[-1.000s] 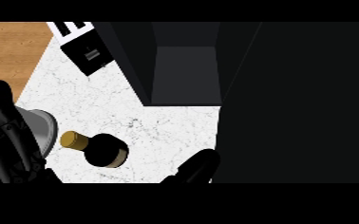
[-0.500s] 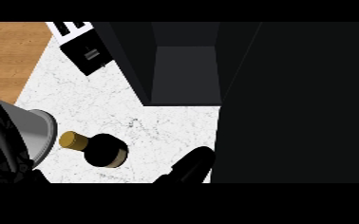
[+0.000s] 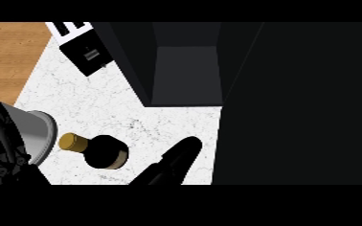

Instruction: Pick up the wine, place it into the cabinet and close the cabinet

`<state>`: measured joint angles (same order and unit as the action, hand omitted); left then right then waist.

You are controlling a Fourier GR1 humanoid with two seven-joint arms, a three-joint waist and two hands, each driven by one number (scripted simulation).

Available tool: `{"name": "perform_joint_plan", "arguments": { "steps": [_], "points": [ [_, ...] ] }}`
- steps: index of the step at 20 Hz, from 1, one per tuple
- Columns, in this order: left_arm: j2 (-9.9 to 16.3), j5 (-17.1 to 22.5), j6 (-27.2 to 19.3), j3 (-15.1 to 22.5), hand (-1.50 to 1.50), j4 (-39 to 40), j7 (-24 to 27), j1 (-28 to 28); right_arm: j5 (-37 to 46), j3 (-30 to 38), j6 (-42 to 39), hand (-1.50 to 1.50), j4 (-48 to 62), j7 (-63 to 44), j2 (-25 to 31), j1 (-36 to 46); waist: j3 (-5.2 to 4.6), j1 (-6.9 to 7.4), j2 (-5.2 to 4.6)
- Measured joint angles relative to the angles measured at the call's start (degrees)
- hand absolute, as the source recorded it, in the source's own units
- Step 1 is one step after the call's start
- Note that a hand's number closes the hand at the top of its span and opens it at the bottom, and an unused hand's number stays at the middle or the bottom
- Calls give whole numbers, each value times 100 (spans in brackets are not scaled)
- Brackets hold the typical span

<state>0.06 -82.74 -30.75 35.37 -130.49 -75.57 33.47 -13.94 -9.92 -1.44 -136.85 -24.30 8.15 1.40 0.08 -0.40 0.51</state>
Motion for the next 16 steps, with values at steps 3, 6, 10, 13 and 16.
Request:
{"name": "perform_joint_plan", "arguments": {
  "steps": [3,6,10,13,16],
  "points": [
    [-1,101,-33,-68,-150,-4,61,-199,26,83,-55,-150,-25,69,61,-93,-2,-9,-12],
    [-1,142,-58,-101,-150,60,90,-372,42,187,-64,-150,-34,139,87,-135,-3,-10,-19],
    [-2,396,-230,-246,-150,126,240,-695,63,302,-45,-150,-30,187,90,-138,-7,-11,-34],
    [-2,578,-497,-348,-150,205,489,-1145,59,422,-182,-150,-30,353,126,-299,-8,-13,-43],
    [-3,713,-804,-414,-150,367,698,-1585,59,496,-236,-150,-35,458,116,-380,-9,-12,-46]
  ]
}}
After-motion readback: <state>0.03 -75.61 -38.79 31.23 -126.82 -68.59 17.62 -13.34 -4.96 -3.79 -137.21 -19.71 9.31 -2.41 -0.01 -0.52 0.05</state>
